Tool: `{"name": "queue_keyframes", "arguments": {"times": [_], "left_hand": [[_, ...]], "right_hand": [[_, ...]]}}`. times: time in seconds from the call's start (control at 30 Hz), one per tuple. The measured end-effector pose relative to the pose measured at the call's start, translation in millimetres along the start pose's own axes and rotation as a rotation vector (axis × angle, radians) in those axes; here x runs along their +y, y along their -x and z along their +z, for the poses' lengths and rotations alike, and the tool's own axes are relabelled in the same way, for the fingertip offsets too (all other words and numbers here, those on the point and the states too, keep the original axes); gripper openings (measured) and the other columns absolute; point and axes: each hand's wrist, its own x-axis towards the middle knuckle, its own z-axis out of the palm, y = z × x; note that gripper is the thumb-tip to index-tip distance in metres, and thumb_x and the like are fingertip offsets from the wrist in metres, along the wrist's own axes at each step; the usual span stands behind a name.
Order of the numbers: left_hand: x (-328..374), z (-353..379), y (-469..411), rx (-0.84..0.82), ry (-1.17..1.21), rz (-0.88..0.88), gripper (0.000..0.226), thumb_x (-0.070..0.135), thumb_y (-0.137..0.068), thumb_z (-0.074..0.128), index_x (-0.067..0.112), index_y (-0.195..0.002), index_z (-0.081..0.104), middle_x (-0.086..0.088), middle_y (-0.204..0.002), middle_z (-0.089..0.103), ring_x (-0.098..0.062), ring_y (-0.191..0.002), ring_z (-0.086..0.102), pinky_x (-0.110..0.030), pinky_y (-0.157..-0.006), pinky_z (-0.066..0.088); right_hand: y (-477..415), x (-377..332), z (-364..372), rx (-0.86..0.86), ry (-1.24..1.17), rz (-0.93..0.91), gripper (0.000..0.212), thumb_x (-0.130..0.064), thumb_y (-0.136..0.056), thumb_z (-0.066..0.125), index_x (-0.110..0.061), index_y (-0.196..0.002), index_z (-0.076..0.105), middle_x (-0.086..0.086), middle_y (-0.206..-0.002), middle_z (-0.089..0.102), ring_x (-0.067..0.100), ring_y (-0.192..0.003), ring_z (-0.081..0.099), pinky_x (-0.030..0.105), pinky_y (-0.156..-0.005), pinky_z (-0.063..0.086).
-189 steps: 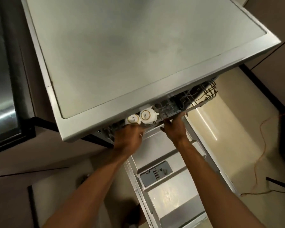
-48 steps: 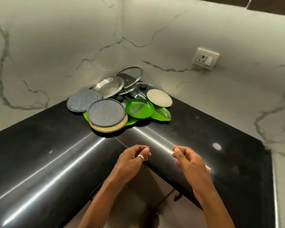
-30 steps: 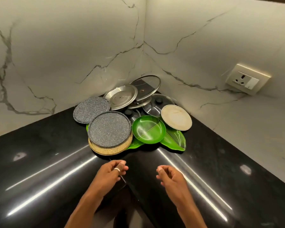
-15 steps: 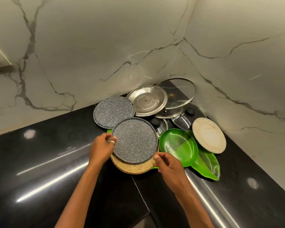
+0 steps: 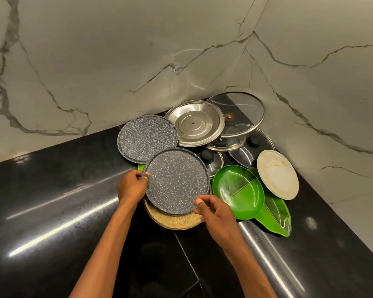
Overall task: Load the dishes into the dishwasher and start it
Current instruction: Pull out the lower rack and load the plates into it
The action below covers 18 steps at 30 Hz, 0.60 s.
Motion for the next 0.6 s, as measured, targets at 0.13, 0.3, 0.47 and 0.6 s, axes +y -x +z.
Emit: {"name": "queue_keyframes", "arguments": {"times": [0.13, 0.3, 0.47, 0.6], "left_hand": [[2.4, -10.2, 6.3, 0.124, 0.118, 0.025, 0.024, 0.042, -0.102, 0.051, 0.021, -0.104, 0.064, 0.001, -0.089, 0.069, -0.025, -0.083, 0.063, -0.037, -0.072, 0.049], [11.7, -41.0, 21.4, 0.258, 0.326, 0.091, 0.025, 0.039, -0.102, 0.053, 0.018, -0.106, 0.065, -0.002, -0.093, 0.068, -0.024, -0.086, 0.062, -0.037, -0.073, 0.048], [34.7, -55.5, 53.4, 0.117, 0.731, 0.088, 0.024, 0.029, -0.103, 0.055, 0.010, -0.112, 0.066, 0.001, -0.096, 0.071, -0.006, -0.082, 0.063, -0.023, -0.071, 0.050], [47.1, -45.9, 79.0, -0.052, 0.773, 0.110, 0.021, 0.033, -0.101, 0.057, 0.015, -0.105, 0.068, 0.001, -0.093, 0.075, -0.014, -0.088, 0.069, -0.034, -0.080, 0.055]], "right_hand": [[0.8, -0.3, -6.1, 0.008, -0.001, -0.001, 0.012, -0.034, -0.099, 0.061, -0.030, -0.104, 0.070, -0.011, -0.099, 0.075, 0.008, -0.094, 0.071, 0.043, -0.093, 0.057], [1.9, -3.3, -14.0, 0.160, -0.077, 0.004, 0.015, -0.040, -0.097, 0.062, -0.028, -0.103, 0.069, -0.009, -0.096, 0.074, 0.010, -0.095, 0.070, 0.039, -0.088, 0.058], [4.7, -21.1, -13.9, 0.172, -0.298, 0.037, 0.058, -0.063, -0.082, 0.065, -0.026, -0.126, 0.057, -0.009, -0.120, 0.067, 0.008, -0.110, 0.066, 0.039, -0.093, 0.058], [13.7, -38.1, -17.5, 0.033, -0.623, 0.020, 0.031, -0.036, -0.099, 0.059, -0.020, -0.126, 0.061, 0.003, -0.119, 0.074, 0.022, -0.109, 0.071, 0.045, -0.089, 0.057]]}}
